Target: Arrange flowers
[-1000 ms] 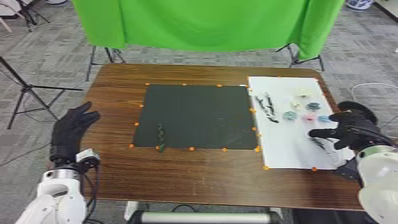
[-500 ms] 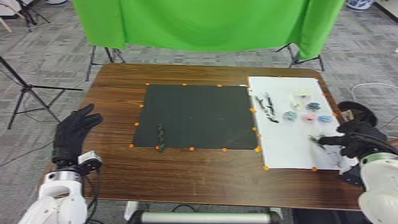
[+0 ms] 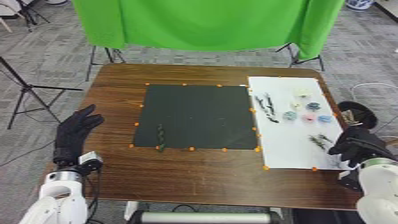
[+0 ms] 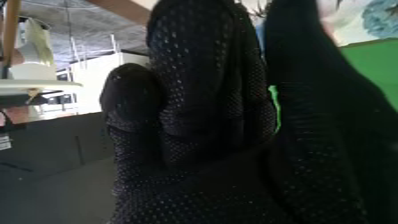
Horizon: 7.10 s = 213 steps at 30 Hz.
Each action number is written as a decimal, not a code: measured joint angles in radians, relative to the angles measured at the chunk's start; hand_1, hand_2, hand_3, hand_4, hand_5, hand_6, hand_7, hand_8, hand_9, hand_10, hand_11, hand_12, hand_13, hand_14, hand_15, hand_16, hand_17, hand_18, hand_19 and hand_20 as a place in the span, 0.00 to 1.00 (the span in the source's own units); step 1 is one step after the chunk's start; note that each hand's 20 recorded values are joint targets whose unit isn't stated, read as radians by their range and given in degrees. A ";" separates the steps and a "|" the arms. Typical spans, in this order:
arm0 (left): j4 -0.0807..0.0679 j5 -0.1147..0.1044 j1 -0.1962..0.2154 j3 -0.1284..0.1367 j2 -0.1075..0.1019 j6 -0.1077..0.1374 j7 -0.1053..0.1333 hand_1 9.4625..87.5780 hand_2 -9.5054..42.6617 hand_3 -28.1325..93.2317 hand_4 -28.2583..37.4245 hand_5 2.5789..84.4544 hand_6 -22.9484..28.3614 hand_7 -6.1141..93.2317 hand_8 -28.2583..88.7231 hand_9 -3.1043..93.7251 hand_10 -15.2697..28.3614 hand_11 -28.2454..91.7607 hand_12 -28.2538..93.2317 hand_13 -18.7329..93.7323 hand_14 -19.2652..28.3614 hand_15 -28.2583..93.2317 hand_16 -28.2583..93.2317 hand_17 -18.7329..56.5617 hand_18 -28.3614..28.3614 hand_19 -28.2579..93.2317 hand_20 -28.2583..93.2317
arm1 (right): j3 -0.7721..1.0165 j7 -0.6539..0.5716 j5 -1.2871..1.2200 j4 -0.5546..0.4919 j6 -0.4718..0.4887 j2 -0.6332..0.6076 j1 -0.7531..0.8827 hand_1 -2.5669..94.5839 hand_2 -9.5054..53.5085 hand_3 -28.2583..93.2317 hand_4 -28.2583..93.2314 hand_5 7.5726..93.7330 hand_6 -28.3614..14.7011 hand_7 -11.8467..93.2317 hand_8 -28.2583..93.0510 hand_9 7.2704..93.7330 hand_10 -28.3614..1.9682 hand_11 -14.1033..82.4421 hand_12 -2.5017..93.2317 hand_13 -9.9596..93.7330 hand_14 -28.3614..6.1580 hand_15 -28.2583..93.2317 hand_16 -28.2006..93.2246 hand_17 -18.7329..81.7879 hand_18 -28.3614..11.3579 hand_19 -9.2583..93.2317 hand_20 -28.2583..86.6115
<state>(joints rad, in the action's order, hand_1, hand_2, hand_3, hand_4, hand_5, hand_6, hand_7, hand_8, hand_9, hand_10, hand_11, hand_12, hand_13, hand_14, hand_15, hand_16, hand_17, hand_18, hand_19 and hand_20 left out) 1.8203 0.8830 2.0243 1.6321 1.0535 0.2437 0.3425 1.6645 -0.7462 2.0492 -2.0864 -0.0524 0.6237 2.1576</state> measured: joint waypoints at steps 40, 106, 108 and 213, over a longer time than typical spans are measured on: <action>0.011 0.000 0.016 0.012 -0.006 0.000 -0.010 0.13 0.40 0.82 0.00 0.58 0.48 0.20 0.18 0.57 0.67 0.40 0.33 0.55 0.75 0.42 0.21 0.40 0.69 0.27 0.39 | -0.150 0.039 -0.405 -0.130 -0.382 0.001 -0.249 0.65 0.00 0.74 0.11 0.85 0.57 0.36 0.32 1.00 0.63 0.53 0.22 1.00 0.83 0.72 0.37 0.93 0.55 0.93 0.52; 0.008 0.008 0.002 -0.031 -0.026 -0.030 -0.057 0.14 0.34 0.84 0.00 0.57 0.49 0.19 0.18 0.57 0.67 0.40 0.33 0.54 0.75 0.42 0.21 0.39 0.70 0.28 0.39 | -1.134 0.047 -0.852 0.277 -0.761 0.461 -1.034 0.65 0.00 0.73 0.10 0.84 0.57 0.36 0.29 1.00 0.58 0.46 0.22 1.00 0.79 0.68 0.37 0.93 0.53 0.86 0.56; 0.008 0.009 0.002 -0.031 -0.026 -0.031 -0.058 0.14 0.33 0.84 0.00 0.57 0.49 0.19 0.18 0.57 0.67 0.40 0.33 0.54 0.75 0.42 0.21 0.39 0.70 0.28 0.39 | -1.137 0.047 -0.851 0.280 -0.765 0.461 -1.035 0.65 0.00 0.73 0.10 0.84 0.57 0.36 0.29 1.00 0.58 0.46 0.22 1.00 0.79 0.68 0.37 0.93 0.53 0.86 0.56; 0.009 0.024 0.008 -0.026 -0.025 -0.043 -0.073 0.20 0.17 0.84 0.03 0.57 0.49 0.20 0.18 0.57 0.67 0.41 0.33 0.55 0.75 0.43 0.21 0.39 0.70 0.27 0.38 | -1.050 0.092 -0.836 0.217 -0.741 0.323 -1.012 0.40 0.00 0.80 0.13 0.74 0.61 0.31 0.15 0.96 0.54 0.46 0.23 1.00 0.75 0.63 0.41 0.88 0.48 0.90 0.52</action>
<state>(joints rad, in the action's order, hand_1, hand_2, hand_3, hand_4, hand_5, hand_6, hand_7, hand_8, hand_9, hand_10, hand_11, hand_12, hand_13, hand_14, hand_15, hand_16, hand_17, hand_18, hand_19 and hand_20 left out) 1.8296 0.9067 2.0319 1.6062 1.0289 0.2009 0.2696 0.6146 -0.6537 1.2132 -1.8696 -0.7933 0.9471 1.1458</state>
